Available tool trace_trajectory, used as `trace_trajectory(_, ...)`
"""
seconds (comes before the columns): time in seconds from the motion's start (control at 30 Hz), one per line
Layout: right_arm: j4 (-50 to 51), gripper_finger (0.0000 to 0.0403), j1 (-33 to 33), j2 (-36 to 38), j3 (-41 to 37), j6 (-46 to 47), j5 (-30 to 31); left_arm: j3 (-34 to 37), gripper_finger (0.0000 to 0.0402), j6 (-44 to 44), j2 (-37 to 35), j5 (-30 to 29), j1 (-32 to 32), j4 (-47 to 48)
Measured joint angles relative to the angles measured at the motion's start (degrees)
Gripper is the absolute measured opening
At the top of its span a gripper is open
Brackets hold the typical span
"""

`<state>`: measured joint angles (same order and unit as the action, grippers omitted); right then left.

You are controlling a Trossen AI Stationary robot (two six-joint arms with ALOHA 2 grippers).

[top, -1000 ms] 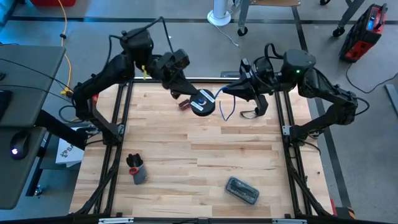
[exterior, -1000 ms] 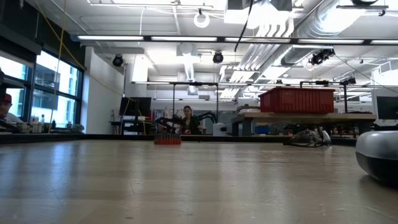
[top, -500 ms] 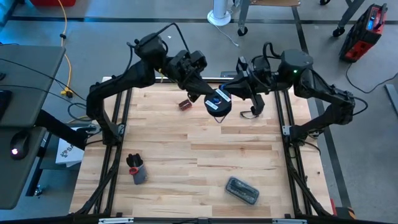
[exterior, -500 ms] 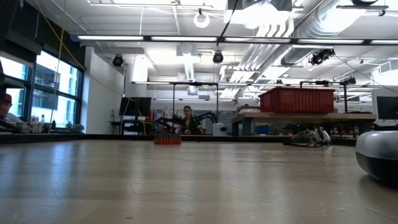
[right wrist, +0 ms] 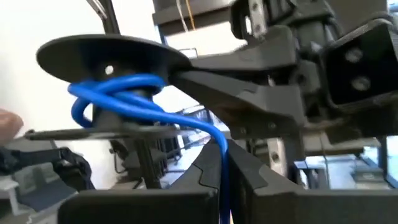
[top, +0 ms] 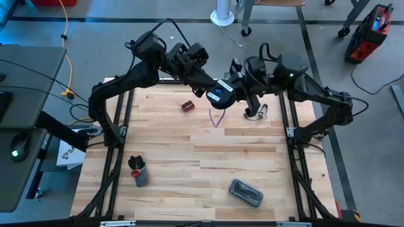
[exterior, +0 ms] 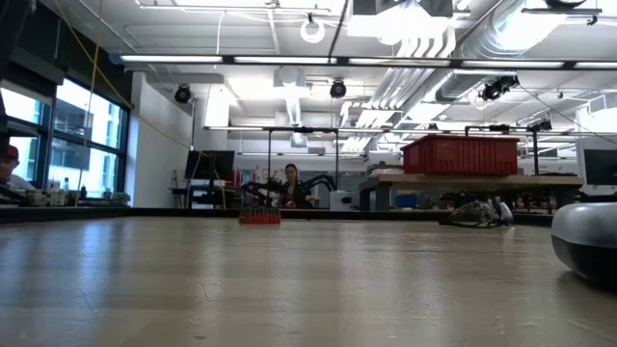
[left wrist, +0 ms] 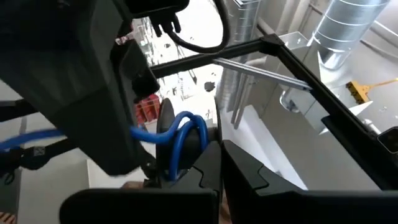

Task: Coil cords
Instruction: Coil the blue wire onto the spool

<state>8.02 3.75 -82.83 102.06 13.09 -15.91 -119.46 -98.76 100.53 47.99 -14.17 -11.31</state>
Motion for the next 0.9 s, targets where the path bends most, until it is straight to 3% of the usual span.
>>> trace_trajectory(0.3, -5.3, 0.0009, 0.0, -3.0, 0.0, 5.1, -0.9, 0.0, 0.0, 1.1, 0.0, 0.8, -1.3, -2.3)
trace_trajectory(0.67, -7.7, 0.0137, -0.2, -5.0, 0.0, 7.6, 3.7, 0.0, 0.0, 1.5, 0.0, 1.9, -2.5, -5.3)
trace_trajectory(0.9, -7.7, 0.0149, -0.9, -5.1, 0.0, 7.4, 3.5, 0.0, 0.0, 4.5, 0.0, 0.3, -6.3, -8.4)
